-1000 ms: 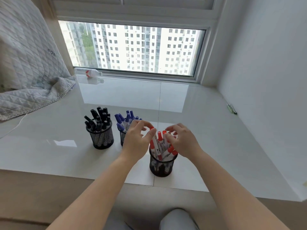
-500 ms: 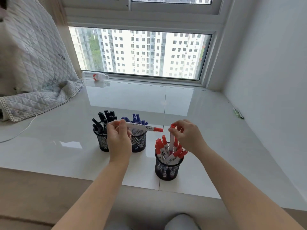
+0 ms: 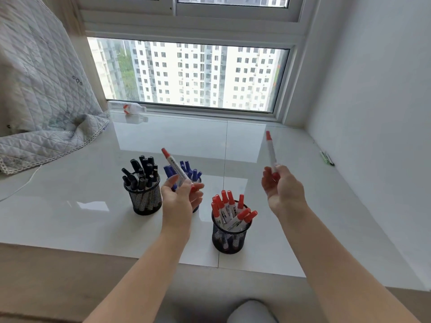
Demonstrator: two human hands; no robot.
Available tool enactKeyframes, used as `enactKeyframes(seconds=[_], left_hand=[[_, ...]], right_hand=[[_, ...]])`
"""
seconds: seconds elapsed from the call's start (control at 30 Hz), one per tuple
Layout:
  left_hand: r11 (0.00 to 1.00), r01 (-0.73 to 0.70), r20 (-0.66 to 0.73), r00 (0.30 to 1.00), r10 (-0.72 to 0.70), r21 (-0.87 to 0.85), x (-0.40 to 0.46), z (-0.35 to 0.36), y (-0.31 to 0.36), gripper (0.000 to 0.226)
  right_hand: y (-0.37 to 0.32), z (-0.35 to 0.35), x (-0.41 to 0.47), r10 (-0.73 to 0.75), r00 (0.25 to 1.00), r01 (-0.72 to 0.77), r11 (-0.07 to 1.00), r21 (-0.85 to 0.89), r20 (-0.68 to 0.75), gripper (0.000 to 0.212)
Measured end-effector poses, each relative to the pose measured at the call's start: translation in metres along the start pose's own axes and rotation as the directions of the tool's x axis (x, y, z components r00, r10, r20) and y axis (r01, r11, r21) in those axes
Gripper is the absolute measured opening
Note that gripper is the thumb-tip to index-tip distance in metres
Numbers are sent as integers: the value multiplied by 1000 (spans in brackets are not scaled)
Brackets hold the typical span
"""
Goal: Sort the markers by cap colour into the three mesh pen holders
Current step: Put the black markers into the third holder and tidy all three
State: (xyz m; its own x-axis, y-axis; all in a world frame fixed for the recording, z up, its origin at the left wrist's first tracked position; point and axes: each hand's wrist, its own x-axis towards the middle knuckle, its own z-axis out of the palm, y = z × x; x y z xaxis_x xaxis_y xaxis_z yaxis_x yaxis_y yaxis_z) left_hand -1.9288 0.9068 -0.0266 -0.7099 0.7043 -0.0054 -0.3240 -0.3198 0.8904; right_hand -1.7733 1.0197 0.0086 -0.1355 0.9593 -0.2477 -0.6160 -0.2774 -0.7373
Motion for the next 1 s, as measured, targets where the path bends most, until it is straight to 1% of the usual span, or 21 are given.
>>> enactKeyframes(seconds=[0.07,0.1,0.17,0.2,0.23,0.3,0.37,0.4,0.47,0.53,0.63,0.7,0.73,0.83,0.93,1.0], left_hand=[[994,-41,89,996,32,100,-2,1,-1,19],[989,-54,134,990,36,136,-4,1,-2,18],[981,-62,187,982,27,184,-5,1,-4,13],[975,-69,195,981,27,213,-6,2,-4,11],[965,-82,194,980,33,248,-6,2,-5,9],[943,-111,190,980,52,314,-7,3,-6,8],[916,-147,189,979,80,373,-10,5,-7,16],[897,-169,187,977,99,408,-11,5,-8,20],[849,-210,179,974,139,484,-14,5,-8,25],[777,-261,186,965,187,573,-14,4,-8,22],[645,-339,248,941,231,685,-14,5,-10,13],[610,-361,271,932,239,706,-15,6,-11,8],[607,-363,274,932,239,707,-16,6,-12,6],[612,-334,267,942,202,717,-14,6,-13,18],[590,-312,258,950,176,744,-14,6,-13,26],[614,-306,240,952,190,727,-15,6,-13,30]], right_hand=[[1,-1,-4,51,995,-53,998,17,90,6],[3,-1,-6,54,989,-53,999,-12,137,13],[6,-2,-9,19,976,11,990,-138,219,24],[9,-3,-11,-15,967,81,964,-252,255,25],[11,-3,-12,-46,955,165,905,-392,294,23],[17,-3,-16,-80,924,314,719,-620,375,16],[25,-3,-18,-96,899,405,552,-729,427,9],[28,-4,-18,-105,892,432,487,-759,440,9],[35,-5,-16,-134,874,482,357,-800,467,14],[40,-8,-13,-148,855,519,266,-812,498,19],[45,-12,-11,-110,829,559,162,-813,548,13],[49,-16,-11,-74,807,590,72,-804,586,9],[50,-18,-11,-73,800,600,48,-799,596,7],[53,-19,-11,-129,786,612,28,-790,604,13],[54,-19,-11,-222,758,630,4,-777,614,31],[54,-21,-13,-297,715,660,-10,-751,633,46]])
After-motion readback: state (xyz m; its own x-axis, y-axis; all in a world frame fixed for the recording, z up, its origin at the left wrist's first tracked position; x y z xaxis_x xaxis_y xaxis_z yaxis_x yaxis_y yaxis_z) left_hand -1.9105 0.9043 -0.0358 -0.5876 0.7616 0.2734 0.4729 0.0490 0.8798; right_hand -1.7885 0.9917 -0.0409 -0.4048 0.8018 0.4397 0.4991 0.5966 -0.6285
